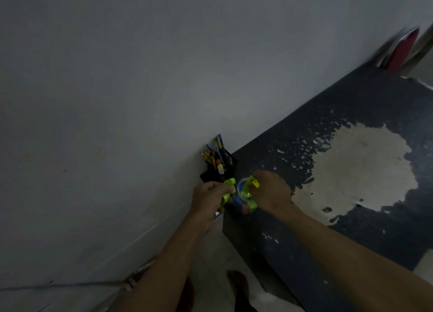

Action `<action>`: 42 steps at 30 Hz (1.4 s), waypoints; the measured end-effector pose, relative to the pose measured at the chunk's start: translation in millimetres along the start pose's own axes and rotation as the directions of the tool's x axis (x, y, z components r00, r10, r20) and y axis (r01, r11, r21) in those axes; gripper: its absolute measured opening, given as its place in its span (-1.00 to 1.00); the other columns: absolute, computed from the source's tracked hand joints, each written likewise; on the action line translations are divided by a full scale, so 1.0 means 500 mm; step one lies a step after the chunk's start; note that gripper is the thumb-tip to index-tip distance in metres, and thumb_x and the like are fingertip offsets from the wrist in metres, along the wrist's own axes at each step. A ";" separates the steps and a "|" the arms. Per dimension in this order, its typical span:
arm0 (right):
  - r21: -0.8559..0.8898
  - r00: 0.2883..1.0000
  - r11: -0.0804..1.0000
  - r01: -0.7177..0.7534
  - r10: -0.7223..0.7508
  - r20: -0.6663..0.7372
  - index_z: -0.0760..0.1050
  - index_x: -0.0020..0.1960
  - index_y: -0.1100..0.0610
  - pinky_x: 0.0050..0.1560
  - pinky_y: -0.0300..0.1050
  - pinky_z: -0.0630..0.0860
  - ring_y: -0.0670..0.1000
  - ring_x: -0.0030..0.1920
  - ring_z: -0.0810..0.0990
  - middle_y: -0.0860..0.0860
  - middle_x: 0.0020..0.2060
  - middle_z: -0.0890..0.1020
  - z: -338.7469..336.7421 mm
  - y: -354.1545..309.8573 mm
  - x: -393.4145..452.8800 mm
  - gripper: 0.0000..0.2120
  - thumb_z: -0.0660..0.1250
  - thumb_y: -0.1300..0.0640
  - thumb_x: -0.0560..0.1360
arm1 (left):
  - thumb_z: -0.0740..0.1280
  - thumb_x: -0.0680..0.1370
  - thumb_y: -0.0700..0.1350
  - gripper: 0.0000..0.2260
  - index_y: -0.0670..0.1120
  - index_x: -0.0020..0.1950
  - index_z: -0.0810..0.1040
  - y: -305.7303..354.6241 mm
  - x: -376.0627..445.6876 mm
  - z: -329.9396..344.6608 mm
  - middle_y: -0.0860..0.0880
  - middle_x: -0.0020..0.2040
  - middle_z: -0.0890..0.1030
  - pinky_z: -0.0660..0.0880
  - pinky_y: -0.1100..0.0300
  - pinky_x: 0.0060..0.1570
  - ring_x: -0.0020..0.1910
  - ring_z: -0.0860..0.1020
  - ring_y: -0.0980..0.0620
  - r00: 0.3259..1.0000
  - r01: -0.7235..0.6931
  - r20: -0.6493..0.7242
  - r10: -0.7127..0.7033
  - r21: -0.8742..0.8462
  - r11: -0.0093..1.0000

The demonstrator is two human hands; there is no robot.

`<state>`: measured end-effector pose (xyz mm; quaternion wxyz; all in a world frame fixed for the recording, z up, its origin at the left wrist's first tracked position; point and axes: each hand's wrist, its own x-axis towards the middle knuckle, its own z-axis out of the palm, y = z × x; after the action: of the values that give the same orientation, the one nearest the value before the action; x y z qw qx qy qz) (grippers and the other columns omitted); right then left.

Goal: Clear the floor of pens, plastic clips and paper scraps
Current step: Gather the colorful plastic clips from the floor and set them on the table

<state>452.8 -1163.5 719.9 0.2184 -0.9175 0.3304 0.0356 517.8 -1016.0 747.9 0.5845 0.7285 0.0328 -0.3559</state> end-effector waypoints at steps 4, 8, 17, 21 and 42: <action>-0.184 0.977 0.970 0.161 -0.131 0.166 0.53 0.19 -0.01 -0.03 -0.03 0.54 0.10 0.09 0.60 0.02 0.11 0.60 0.010 0.009 0.040 -0.55 0.49 -0.08 0.34 | 0.46 0.44 -0.21 -0.88 -0.25 -0.11 0.63 0.005 0.048 0.021 -0.15 -0.28 0.59 0.33 0.30 -0.55 -0.48 0.48 0.09 1.000 0.002 -0.029 -0.001 0.011 1.000; -0.191 0.966 0.966 0.172 -0.128 0.225 0.52 0.23 -0.02 -0.02 -0.06 0.52 0.09 0.10 0.60 0.03 0.13 0.59 0.017 0.020 0.066 -0.55 0.45 -0.10 0.38 | 0.44 0.45 -0.24 -0.86 -0.30 -0.07 0.63 0.019 0.070 0.023 -0.11 -0.31 0.60 0.26 0.36 -0.61 -0.59 0.44 0.17 0.999 0.012 -0.053 -0.012 -0.002 1.000; -0.160 0.973 0.968 0.193 -0.168 0.157 0.41 0.11 0.03 -0.19 -0.12 0.35 0.15 0.04 0.57 0.06 0.03 0.56 0.006 0.023 0.079 -0.71 0.39 0.02 0.44 | 0.47 0.42 -0.18 -0.89 -0.21 -0.12 0.66 0.007 0.089 0.022 -0.25 -0.24 0.61 0.33 0.29 -0.54 -0.46 0.48 0.05 0.996 -0.007 -0.091 0.013 0.065 0.998; -0.309 0.955 0.915 0.259 -0.196 0.222 0.47 0.22 0.07 -0.05 -0.07 0.44 0.14 0.12 0.57 0.09 0.13 0.53 0.003 0.003 0.083 -0.70 0.34 0.07 0.51 | 0.49 0.41 -0.16 -0.89 -0.17 -0.13 0.66 -0.002 0.090 0.027 -0.20 -0.26 0.61 0.34 0.28 -0.52 -0.48 0.45 0.06 0.993 -0.009 -0.114 0.019 0.083 0.997; 0.333 0.781 0.759 0.559 -0.348 -0.518 0.55 -0.18 0.21 -0.30 -0.04 0.44 0.06 -0.26 0.50 0.05 -0.25 0.54 0.149 0.041 0.087 -0.85 0.50 0.19 0.42 | 0.47 0.44 -0.21 -0.92 -0.20 -0.11 0.66 -0.012 0.081 0.038 -0.18 -0.33 0.52 0.25 0.36 -0.60 -0.57 0.35 0.01 0.964 -0.037 -0.265 0.027 -0.033 0.999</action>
<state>479.7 -1171.8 635.8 0.3580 -0.8741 0.1294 -0.3019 536.2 -1045.5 719.0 0.5941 0.7588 0.1054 -0.2452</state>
